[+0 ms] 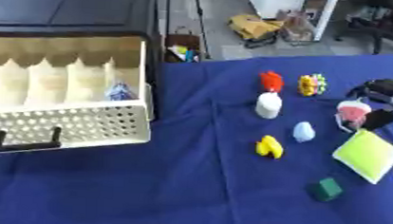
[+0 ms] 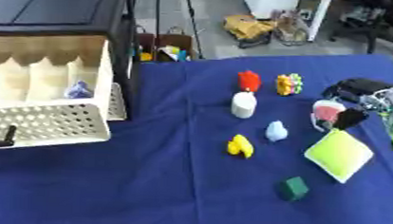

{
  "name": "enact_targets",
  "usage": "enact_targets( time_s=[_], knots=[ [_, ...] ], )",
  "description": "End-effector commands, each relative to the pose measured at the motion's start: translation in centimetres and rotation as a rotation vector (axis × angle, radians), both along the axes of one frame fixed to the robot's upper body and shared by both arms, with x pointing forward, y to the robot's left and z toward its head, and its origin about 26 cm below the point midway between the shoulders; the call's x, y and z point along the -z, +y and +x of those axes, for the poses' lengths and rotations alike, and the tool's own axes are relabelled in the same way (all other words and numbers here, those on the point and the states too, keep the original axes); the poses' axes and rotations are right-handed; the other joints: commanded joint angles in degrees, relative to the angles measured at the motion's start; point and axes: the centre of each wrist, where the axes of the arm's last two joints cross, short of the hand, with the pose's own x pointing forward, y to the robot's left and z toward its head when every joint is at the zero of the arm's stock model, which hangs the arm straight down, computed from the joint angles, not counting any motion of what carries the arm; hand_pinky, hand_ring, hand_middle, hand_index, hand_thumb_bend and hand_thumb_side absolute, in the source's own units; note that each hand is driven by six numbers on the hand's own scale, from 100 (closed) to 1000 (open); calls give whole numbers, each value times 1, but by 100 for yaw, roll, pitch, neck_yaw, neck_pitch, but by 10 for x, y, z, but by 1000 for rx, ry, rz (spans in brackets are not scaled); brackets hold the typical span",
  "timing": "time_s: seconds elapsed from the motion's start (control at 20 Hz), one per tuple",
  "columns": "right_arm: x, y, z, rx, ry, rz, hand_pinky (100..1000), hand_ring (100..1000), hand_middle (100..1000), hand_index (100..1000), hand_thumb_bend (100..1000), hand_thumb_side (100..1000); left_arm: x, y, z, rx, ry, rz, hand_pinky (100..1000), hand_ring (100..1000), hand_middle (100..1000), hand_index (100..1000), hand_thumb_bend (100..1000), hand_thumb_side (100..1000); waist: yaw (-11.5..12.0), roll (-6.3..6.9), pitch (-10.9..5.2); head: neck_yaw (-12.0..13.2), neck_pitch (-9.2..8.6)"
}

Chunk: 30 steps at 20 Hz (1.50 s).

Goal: Pick up objects from table and place into drawer.

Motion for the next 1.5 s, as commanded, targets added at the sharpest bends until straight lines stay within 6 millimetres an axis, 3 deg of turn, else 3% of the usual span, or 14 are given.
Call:
enact_targets(
  time_s=[0.05, 1.05, 1.5],
  knots=[
    [-21, -14, -6, 37, -27, -33, 797, 877, 725, 911, 477, 490, -5, 0, -1, 1, -17, 15, 602, 775, 693, 885, 458, 1000, -16, -5, -95, -22, -59],
    [-40, -3, -9, -67, -65, -29, 785, 842, 575, 755, 449, 504, -6, 1, -2, -1, -16, 17, 598, 776, 696, 885, 457, 1000, -72, -16, -137, -3, -27],
    [-37, -3, -9, -64, -53, -29, 777, 812, 519, 705, 367, 421, -6, 1, -1, 1, -18, 17, 595, 776, 696, 885, 457, 1000, -63, -21, -135, -5, -16]
  ],
)
